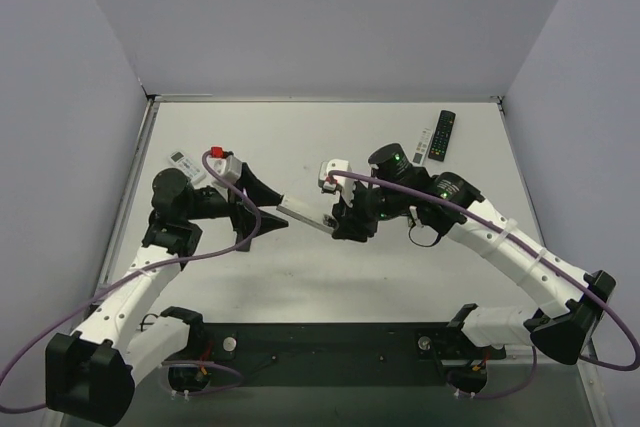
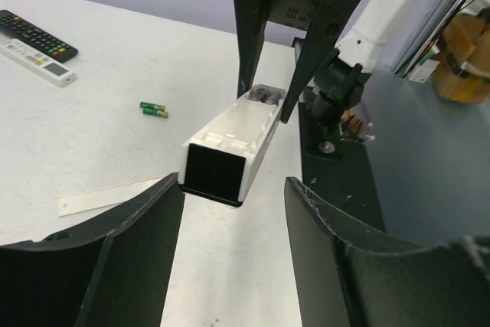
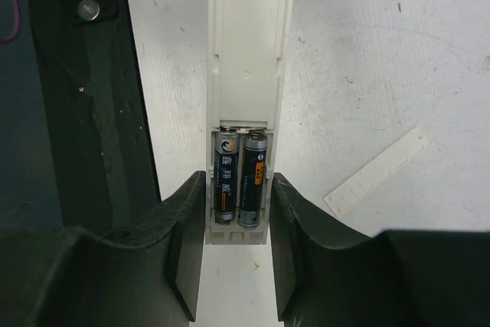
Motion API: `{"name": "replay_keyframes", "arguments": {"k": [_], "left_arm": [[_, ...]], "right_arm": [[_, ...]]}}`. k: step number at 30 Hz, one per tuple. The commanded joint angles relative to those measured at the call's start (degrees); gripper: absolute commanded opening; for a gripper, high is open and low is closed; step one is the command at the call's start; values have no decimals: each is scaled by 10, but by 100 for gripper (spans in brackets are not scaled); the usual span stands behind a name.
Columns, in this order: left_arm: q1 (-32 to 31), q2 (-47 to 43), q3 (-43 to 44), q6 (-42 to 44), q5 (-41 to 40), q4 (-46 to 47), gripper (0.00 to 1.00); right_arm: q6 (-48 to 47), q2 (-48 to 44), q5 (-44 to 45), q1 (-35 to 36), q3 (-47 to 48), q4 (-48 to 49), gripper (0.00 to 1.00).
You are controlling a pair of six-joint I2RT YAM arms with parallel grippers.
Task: Load the batteries into the remote control
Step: Place the remote control at the center of the board.
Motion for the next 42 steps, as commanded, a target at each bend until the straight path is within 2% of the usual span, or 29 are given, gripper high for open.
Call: {"name": "replay_keyframes", "arguments": {"k": [1,3,6,7,9,10,17,20,27,31,34,38,42], "left_arm": [[9,-25,48,227,-20,-280,64],[16,-29,58,286,-44,-341,64],[18,-43,46,306,-127,-391,65],[18,-56,41,302,-178,-392,65],[19,-71,19,284,-233,-388,66],[20,-88,11,272,-295,-373,67],[20,-160,-61,189,-481,-326,69],[19,-175,-82,169,-520,-325,69],[17,-183,-97,172,-581,-330,69],[10,-184,-97,173,-622,-334,69],[3,-185,-94,174,-648,-338,69],[-3,-189,-92,172,-672,-344,69],[-8,-195,-92,172,-689,-349,69]], "right_arm": [[-47,-1,20,7,17,-36,0],[-51,2,38,7,-3,-40,0],[-55,19,74,6,-30,-47,0],[-58,28,78,6,-39,-46,0],[-59,43,89,8,-58,-40,0],[-58,62,94,10,-75,-36,0],[-35,139,179,38,-136,66,0],[-24,169,205,38,-151,105,0],[-29,226,207,39,-160,126,0],[-31,253,212,43,-162,123,4],[-32,270,220,45,-158,110,12],[-39,280,223,42,-141,76,34],[-28,263,206,32,-107,14,52]]}}
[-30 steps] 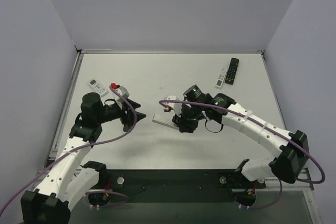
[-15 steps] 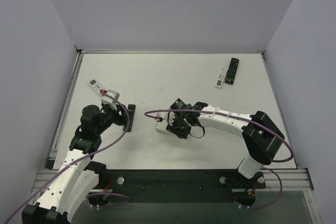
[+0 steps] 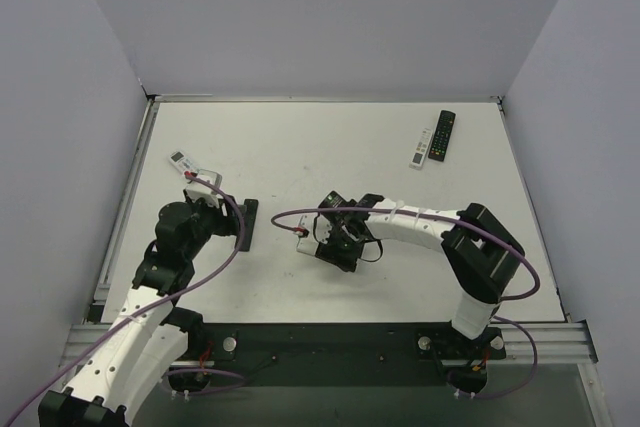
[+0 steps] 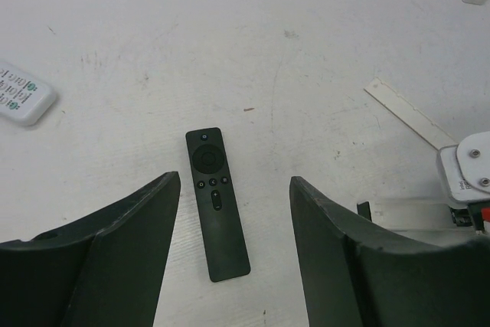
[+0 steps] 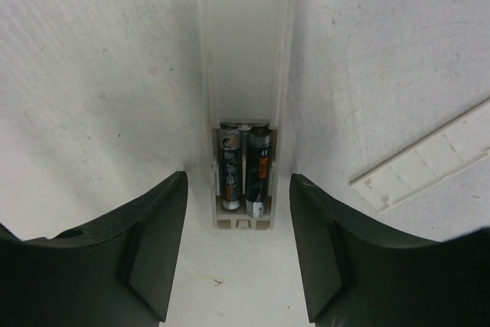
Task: Load the batteries into the remote control
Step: Place the remote control at the center of the board, then pick up the battery cover at the center of the board.
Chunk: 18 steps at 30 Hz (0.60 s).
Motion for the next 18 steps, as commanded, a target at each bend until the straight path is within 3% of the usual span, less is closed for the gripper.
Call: {"name": "replay_keyframes", "arguments": {"k": [1,4,7,13,18], "left_arm": [[-8,-13,8,-4,-38,3,69],[-10,-19,8,-10,-46,1,69],[-15,-22,7,-21,-73,-2,69],[-22,-28,7,-48,-111,-11,70],[-27,-30,7,-51,-113,-12,70]], "right_arm": [[7,-16,-10,-9,45,-94,57],[32,-44,-30,-34,76,-122,67],[90,-63,-55,-81,103,-120,69],[250,-3,37,-128,177,-121,67],[321,60,68,-134,210,-134,63]]}}
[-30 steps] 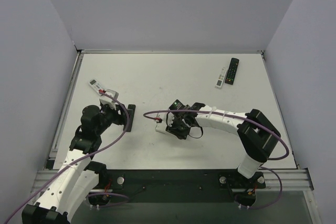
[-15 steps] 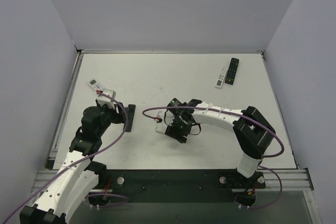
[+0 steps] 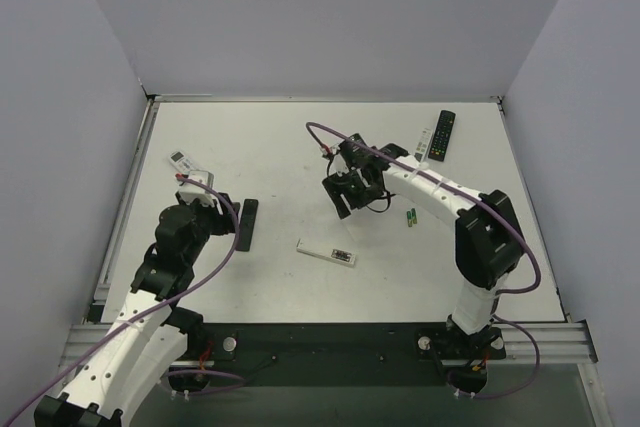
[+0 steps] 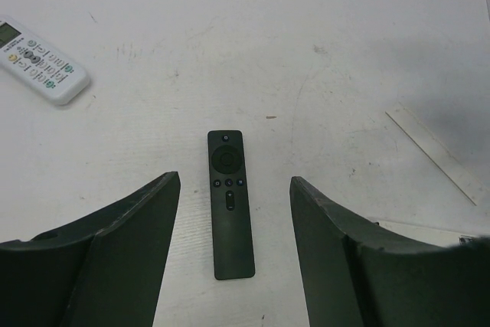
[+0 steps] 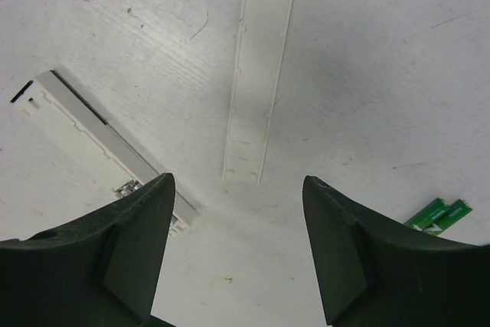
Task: Load the batteries into the remote control
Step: Pick up the battery cover at the center of the board.
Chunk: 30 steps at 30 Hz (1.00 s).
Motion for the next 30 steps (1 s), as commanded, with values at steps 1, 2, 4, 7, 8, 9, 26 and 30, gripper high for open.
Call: {"name": "replay_keyframes", "arguments": {"k": [1,2,4,7,8,9,26,30], "left_arm": [[-7,-8,7,-13,-19,3,70],[-7,-9,6,-13,-19,3,70],[-10,-9,6,-13,-19,4,70],[-11,-8,5,-12,-18,5,70],[-12,-9,5,-12,-18,4,70],[-12,-9,5,-12,-18,4,70],[-18,-4,-9,-92,32,38,70],[-19,20,-29,-180,82,107,70]], "right_arm": [[105,60,40,2,30,-43,61],[117,68,39,2,33,-44,60],[130,91,44,2,41,-45,58],[144,116,51,3,49,-44,53],[144,120,53,3,51,-43,53],[145,129,54,4,52,-42,52],[130,166,96,30,36,-45,25],[119,138,96,31,32,-43,13]]}}
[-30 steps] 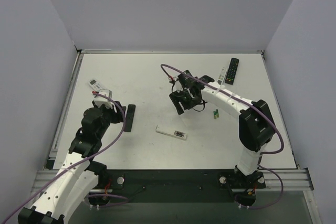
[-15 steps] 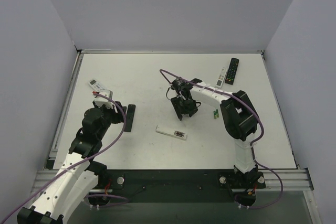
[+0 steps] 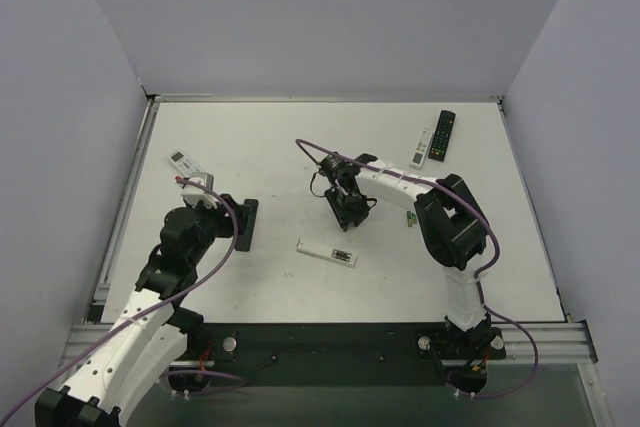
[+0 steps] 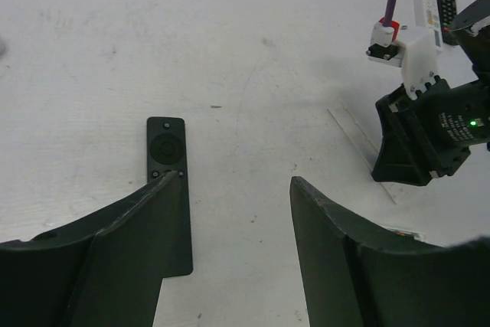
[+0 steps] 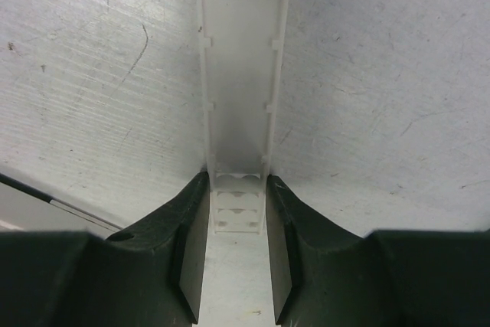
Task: Load the batteries into the remote control
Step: Pick up the battery cover at the center of the board, then turn over the battery cover.
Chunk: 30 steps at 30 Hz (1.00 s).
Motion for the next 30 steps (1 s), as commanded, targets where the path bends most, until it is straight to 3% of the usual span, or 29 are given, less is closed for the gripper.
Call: {"name": "replay_keyframes", "arguments": {"k": [1,22,30], "left_arm": [[-5,25,-16,-105,65,98,69],[-49,392,76,-360,198,395,69],[-83,525,152,-403,207,424,68]], "right_arm": [[-13,-24,21,4,-4,-25,12],[-55,-145,-51,10,-25,13,10],[-46,-174,-70,21,-29,18,10]]}}
